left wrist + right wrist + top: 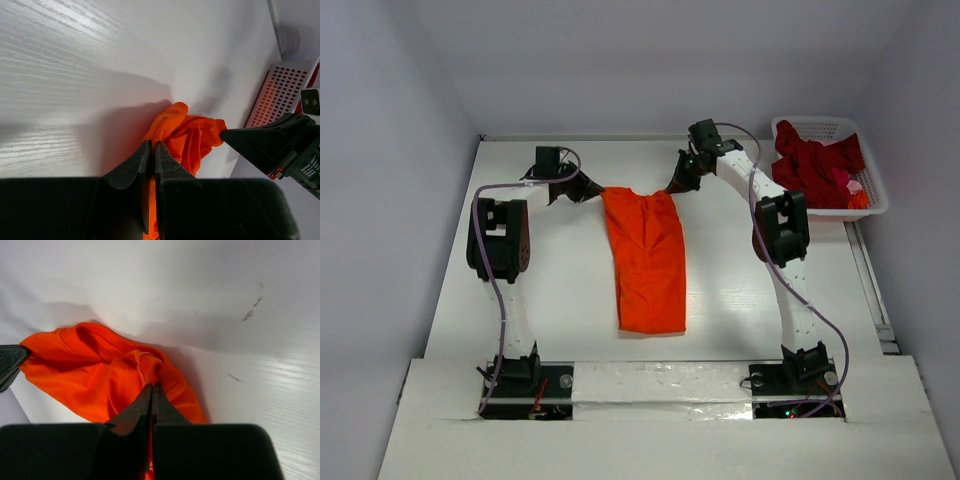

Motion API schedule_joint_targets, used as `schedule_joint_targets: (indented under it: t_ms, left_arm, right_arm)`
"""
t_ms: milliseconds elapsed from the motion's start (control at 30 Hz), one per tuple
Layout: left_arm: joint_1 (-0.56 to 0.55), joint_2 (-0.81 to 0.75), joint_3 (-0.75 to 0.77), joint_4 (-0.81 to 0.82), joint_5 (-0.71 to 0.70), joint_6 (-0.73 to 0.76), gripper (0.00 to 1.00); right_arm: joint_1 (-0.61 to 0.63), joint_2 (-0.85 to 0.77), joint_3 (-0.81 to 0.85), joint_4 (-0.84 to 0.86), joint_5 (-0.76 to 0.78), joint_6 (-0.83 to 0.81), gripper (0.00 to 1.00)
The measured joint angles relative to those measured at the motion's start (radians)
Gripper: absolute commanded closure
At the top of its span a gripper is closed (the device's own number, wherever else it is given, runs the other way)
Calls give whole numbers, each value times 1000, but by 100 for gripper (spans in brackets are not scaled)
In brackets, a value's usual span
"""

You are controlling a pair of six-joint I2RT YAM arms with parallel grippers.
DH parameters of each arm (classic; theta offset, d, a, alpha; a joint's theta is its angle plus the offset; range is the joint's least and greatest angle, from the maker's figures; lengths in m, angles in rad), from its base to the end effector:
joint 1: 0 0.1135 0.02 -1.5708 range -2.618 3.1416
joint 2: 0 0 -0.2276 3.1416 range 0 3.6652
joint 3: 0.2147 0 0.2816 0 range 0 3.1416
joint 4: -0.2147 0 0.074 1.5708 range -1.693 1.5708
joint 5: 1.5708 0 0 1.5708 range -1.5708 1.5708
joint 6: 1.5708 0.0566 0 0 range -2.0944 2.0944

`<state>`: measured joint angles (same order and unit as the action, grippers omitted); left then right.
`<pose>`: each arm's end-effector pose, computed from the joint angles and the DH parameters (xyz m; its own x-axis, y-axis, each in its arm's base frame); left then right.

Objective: Fold and stack the t-shirts
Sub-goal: Grab one side of the 2/3 rectangular tshirt with both arms, then fold the long partially folded tshirt into a neat square

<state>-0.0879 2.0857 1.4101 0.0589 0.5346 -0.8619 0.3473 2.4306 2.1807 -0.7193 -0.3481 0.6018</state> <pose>0.4800 -0.0713 0.1154 -0.7467 -0.5899 -0.3074 -0.1186 0.5728 -0.8111 0.5067 0.2039 0.1472 -0.9229 0.2319 -0.3073 0.0255 0.8333 0.5522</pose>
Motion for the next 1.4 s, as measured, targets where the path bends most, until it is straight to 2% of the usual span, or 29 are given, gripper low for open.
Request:
schedule_joint_targets:
  t_ms: [567,867,1100,1400]
  left_arm:
    - [0,-2,77,-57,14,0,100]
    - [-2,-81,62,-117,16,9,100]
    - [-18,-239,-3,-166,19,17,100]
    - [-64,-338,-32,-263,10,34,100]
  right_arm:
    - [-14,-82,-24,-13,-5,-11,100]
    - [-14,-235,-101,-29,-31,-43,100]
    - [-5,-385,-238,-20,-52,-71,100]
    - [45,-510,-513,22,-70,-71,100]
